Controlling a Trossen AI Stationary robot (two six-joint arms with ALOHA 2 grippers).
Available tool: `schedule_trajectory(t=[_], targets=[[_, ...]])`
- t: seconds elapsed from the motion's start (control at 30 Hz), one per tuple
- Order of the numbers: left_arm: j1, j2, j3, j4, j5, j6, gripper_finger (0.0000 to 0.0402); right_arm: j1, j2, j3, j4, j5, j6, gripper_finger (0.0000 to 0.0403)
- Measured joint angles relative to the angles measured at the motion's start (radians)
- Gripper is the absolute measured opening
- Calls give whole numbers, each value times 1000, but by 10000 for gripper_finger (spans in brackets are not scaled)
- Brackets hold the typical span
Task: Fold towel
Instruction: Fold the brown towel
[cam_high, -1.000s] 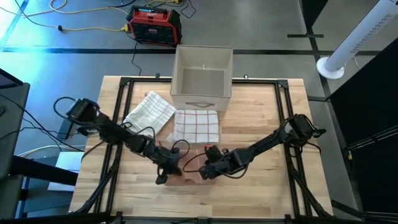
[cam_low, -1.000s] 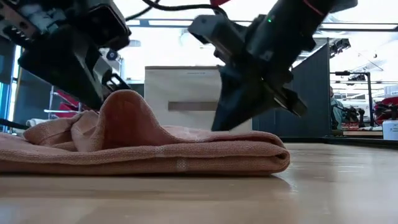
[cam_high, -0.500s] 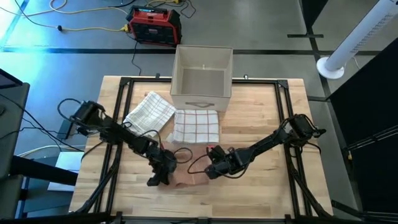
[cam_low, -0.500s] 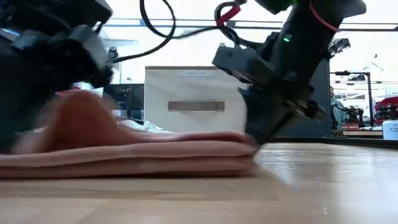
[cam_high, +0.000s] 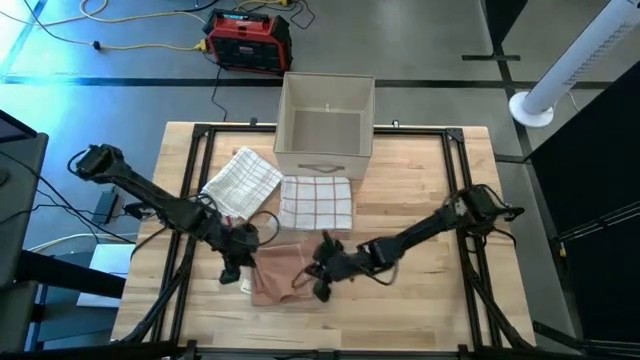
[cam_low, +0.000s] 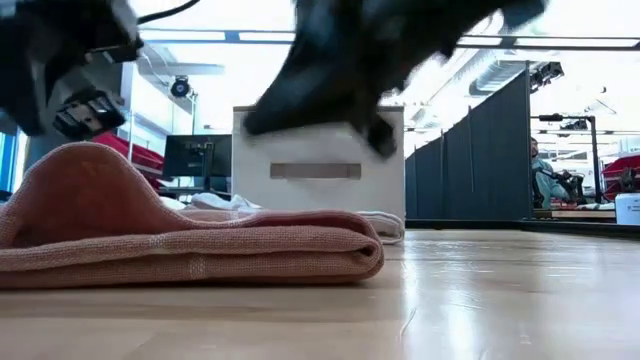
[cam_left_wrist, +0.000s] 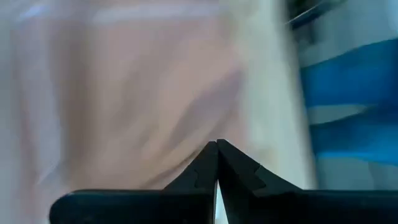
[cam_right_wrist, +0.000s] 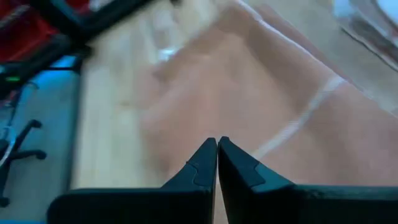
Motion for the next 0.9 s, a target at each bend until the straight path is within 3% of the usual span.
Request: schedule_trajectory(t=[0.13, 0.3, 0.6, 0.77, 0.9], targets=[[-37, -56, -10, -196, -119, -33, 0, -62, 80, -3, 24, -56, 70, 0], [-55, -94, -45, -265, -118, -113, 0, -81, 81, -2, -179, -133, 243, 0], [-92, -97, -47, -292, -201, -138, 0, 131, -71, -32, -715, -176, 474, 0], [-92, -97, -47, -289, -255, -112, 0, 247, -159, -162, -795, -232, 682, 0], [-92, -97, -47, -286, -264, -115, 0, 285, -261, -276, -853, -267, 760, 0]])
